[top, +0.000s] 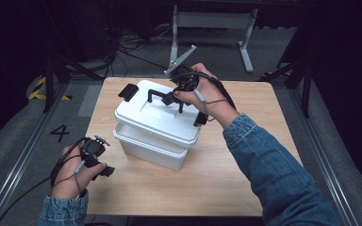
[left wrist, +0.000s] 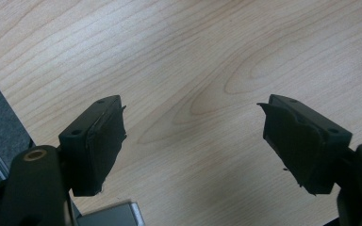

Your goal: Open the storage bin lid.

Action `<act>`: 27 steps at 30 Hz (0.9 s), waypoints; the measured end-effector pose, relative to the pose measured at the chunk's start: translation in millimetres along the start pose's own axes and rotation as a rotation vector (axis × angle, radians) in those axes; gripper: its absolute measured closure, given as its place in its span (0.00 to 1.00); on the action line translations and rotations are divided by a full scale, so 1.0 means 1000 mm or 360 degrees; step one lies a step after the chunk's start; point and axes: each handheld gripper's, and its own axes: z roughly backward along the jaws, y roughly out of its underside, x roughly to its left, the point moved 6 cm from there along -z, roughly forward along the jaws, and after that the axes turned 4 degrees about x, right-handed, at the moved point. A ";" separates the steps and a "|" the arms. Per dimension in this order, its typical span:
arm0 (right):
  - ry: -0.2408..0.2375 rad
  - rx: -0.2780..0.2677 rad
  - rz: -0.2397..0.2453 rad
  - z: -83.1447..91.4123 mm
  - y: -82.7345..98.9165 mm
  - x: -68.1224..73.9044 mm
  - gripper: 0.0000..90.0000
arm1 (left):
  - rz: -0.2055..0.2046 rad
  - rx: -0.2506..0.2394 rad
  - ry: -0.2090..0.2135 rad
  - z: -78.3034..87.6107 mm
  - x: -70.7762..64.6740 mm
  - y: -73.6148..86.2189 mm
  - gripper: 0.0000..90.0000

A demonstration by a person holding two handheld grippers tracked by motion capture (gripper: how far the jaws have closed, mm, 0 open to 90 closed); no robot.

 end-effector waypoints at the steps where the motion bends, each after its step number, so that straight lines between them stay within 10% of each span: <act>1: 0.0000 -0.0006 -0.0004 0.002 0.000 0.000 0.94 | 0.0000 -0.0005 0.0002 0.000 0.000 0.000 0.25; 27: 0.0124 -0.0073 -0.0132 0.079 0.064 -0.034 0.94 | 0.0033 -0.0020 0.0010 -0.001 0.004 0.004 0.23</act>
